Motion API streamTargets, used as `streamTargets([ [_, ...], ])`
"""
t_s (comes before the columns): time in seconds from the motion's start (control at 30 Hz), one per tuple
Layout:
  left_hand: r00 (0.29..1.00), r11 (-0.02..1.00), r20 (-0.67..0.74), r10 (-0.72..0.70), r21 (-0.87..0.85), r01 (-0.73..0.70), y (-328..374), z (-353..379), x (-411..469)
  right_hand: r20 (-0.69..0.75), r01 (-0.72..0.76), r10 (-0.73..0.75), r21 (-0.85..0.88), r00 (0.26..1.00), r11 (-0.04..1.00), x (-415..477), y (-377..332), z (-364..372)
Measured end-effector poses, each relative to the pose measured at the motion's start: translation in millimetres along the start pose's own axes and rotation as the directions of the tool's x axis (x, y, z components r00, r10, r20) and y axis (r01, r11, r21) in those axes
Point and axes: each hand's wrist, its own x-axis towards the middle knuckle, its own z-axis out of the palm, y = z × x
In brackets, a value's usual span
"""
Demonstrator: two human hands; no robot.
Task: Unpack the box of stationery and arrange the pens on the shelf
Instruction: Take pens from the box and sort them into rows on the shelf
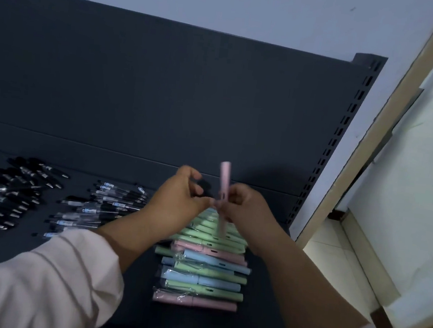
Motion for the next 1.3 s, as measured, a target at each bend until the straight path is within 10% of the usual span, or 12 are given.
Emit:
streamTargets([
  [0.1, 0.989, 0.998, 0.140, -0.054, -0.021, 0.058, -12, 10, -5, 0.086, -0.182, 0.162, 0.574, 0.983, 0.798, -3, -2, 0],
  [0.27, 0.987, 0.967, 0.157, 0.020, 0.247, -0.058, -28, 9, -3, 0.033, -0.269, 0.337, 0.679, 0.941, 0.683, 0, 20, -11],
  [0.47, 0.940, 0.680, 0.274, 0.201, 0.651, -0.336, -47, 2, -3, -0.343, -0.271, 0.330, 0.210, 0.879, 0.939, -7, 49, -30],
  [0.77, 0.989, 0.785, 0.060, 0.135, 0.602, -0.143, -60, -32, -5, -0.206, -0.110, 0.033, -0.371, 0.978, 0.922, -11, 43, -1],
  [1.3, 0.992, 0.836, 0.111, -0.056, 0.548, -0.014, -90, -60, -20, 0.005, 0.083, -0.103, -0.634, 0.995, 0.769, -10, 22, 53],
])
